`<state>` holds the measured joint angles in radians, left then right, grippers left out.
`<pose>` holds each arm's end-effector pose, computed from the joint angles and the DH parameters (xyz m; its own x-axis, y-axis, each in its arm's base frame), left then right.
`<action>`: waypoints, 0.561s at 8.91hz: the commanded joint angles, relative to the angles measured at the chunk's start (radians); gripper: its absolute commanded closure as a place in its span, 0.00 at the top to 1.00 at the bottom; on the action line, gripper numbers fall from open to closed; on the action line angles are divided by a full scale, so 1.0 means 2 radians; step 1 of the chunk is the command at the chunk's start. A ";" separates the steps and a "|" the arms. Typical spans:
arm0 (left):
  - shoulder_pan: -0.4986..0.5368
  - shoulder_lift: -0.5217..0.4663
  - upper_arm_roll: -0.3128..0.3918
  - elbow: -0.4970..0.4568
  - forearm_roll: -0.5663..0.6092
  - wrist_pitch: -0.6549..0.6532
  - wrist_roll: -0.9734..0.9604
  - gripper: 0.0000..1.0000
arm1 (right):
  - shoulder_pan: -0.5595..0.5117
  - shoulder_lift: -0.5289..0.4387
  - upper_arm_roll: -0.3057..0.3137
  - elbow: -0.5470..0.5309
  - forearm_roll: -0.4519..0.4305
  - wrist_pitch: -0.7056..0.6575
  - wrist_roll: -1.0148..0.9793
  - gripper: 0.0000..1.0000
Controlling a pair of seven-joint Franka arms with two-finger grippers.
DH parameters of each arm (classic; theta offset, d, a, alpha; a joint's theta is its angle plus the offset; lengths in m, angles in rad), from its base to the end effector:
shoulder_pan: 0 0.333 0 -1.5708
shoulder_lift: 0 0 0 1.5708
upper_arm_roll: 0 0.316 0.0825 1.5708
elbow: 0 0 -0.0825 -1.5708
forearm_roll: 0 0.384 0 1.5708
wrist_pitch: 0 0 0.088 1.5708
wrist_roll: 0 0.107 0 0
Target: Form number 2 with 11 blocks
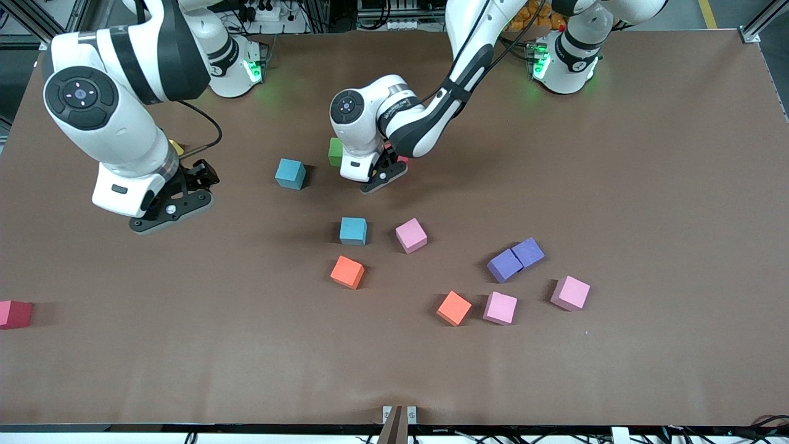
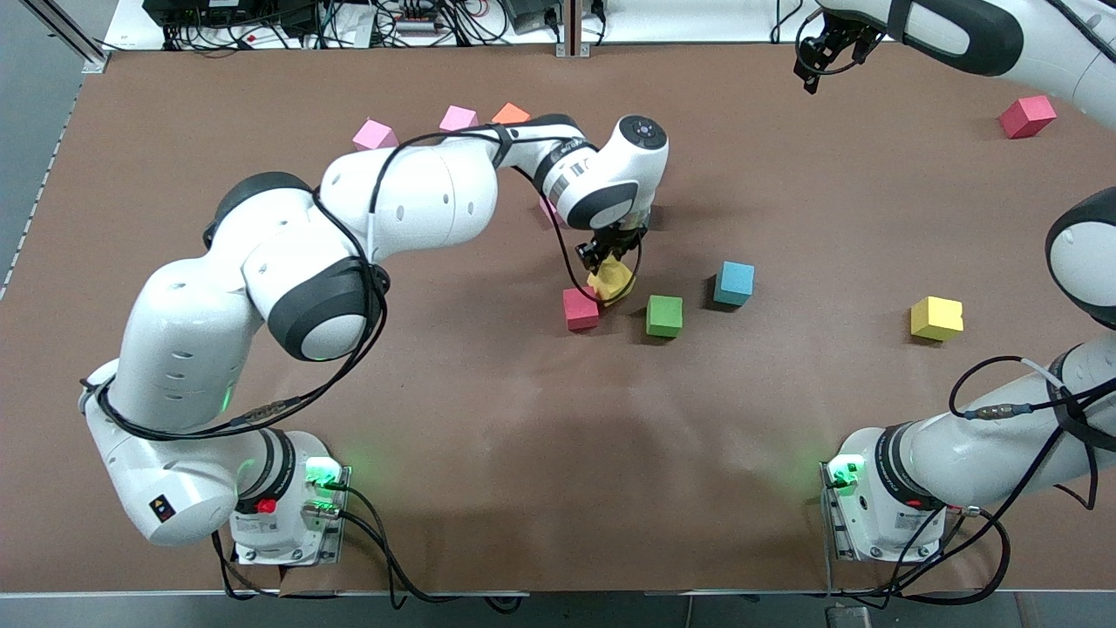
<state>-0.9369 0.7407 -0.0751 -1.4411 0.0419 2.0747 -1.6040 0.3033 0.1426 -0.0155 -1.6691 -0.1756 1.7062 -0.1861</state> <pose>0.3873 -0.5977 0.2431 0.8323 0.5542 -0.0128 0.5501 -0.8285 -0.1052 0.5758 0.1538 0.5084 0.8709 0.4718 -0.1373 0.4891 -0.8594 0.1490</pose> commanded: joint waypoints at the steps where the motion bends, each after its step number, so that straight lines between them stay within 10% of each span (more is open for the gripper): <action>1: 0.011 -0.036 0.001 -0.007 0.005 -0.017 -0.079 0.00 | -0.009 0.004 0.006 0.007 0.000 -0.001 -0.001 1.00; 5: 0.004 -0.037 -0.006 -0.012 -0.015 -0.017 -0.231 0.00 | -0.009 0.004 0.006 0.006 0.000 0.000 -0.001 1.00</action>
<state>-0.9190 0.6734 -0.0829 -1.4496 0.0348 2.0457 -1.9896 0.3031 0.1433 -0.0157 -1.6691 -0.1756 1.7073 -0.1861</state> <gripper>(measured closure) 0.529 0.000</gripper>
